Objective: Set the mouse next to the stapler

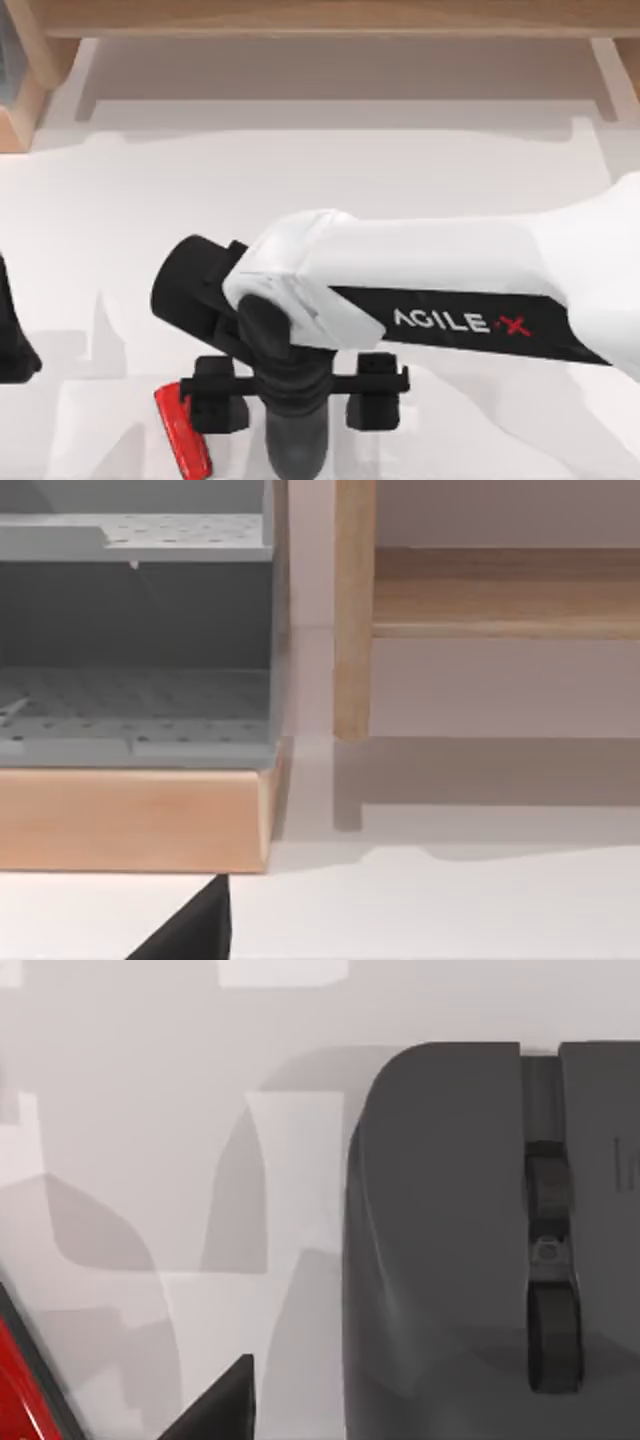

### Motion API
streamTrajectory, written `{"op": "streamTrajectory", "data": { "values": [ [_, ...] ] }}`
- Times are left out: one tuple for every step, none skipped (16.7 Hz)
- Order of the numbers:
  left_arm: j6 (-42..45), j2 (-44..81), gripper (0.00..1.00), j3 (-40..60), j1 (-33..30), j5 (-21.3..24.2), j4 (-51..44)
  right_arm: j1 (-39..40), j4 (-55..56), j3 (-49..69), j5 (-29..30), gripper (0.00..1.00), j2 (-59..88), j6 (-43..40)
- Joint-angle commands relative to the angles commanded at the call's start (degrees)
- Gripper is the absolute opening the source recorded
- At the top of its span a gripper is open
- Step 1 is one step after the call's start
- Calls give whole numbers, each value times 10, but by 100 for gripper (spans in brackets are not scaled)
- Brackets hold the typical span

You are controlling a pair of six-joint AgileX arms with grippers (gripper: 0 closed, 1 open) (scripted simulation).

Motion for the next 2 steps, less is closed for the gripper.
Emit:
{"op": "streamTrajectory", "data": {
  "values": [
    [0, 0, 100, 0, 0, 0, 0, 0, 0, 0, 0, 100, 0, 0],
    [0, 0, 100, 0, 0, 0, 0, 0, 0, 0, 0, 100, 0, 0]
  ]
}}
